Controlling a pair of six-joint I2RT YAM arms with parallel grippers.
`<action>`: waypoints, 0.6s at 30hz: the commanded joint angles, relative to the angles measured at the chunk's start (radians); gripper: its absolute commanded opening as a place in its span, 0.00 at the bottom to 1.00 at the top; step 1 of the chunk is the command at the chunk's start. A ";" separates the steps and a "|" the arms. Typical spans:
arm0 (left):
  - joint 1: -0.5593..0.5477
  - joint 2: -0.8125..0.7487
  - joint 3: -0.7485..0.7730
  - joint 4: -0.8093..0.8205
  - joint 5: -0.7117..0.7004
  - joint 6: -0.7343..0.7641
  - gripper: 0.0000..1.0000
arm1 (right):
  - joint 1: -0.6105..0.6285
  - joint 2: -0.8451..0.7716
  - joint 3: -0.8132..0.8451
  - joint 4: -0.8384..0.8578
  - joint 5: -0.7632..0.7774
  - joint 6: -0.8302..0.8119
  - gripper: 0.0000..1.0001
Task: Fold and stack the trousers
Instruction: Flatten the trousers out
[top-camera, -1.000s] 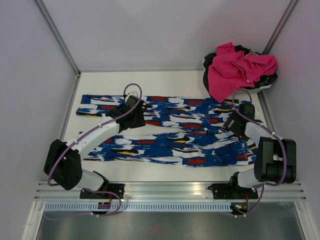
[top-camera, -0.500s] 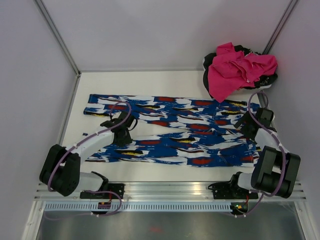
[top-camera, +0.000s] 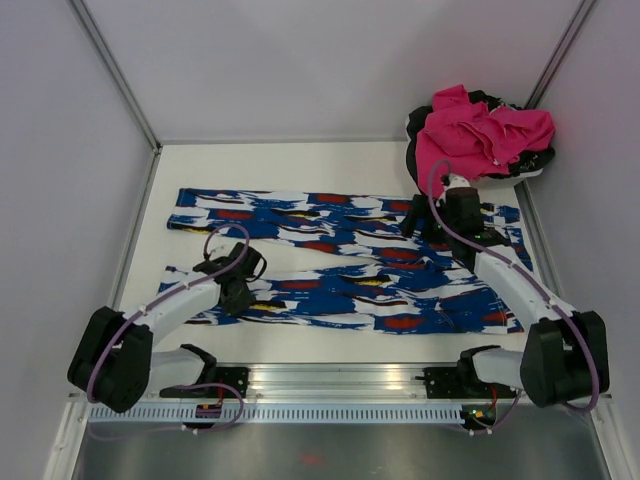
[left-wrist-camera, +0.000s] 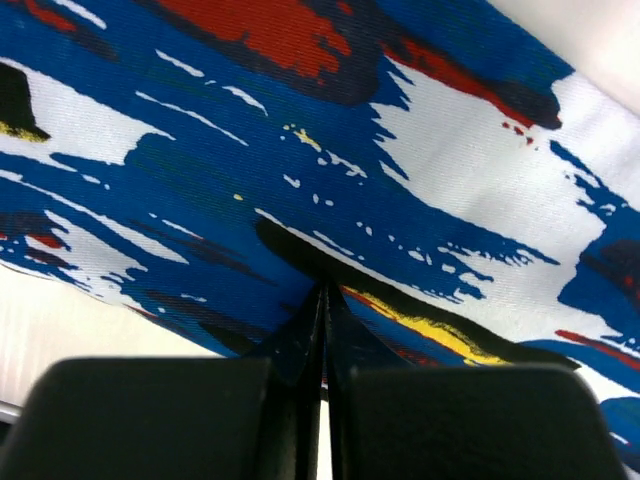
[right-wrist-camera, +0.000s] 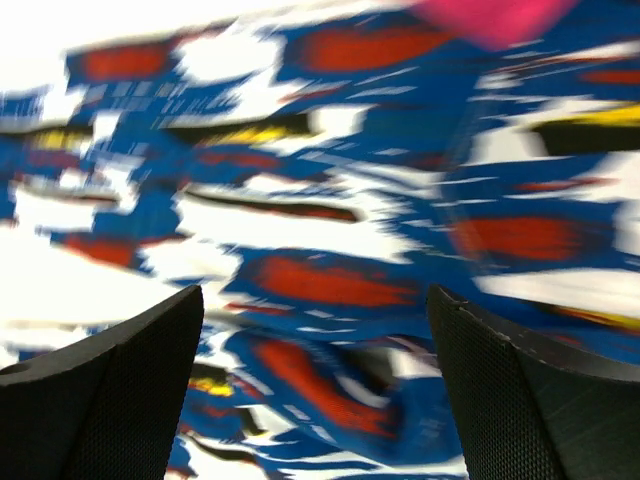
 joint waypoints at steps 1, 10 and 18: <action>0.040 0.076 0.003 0.058 -0.003 -0.083 0.02 | 0.110 0.101 0.066 0.033 0.032 -0.018 0.98; 0.161 0.154 0.121 0.111 0.031 -0.012 0.02 | 0.401 0.353 0.247 0.047 0.046 -0.052 0.98; 0.283 0.246 0.215 0.151 0.098 0.048 0.02 | 0.654 0.462 0.320 0.085 0.023 -0.071 0.98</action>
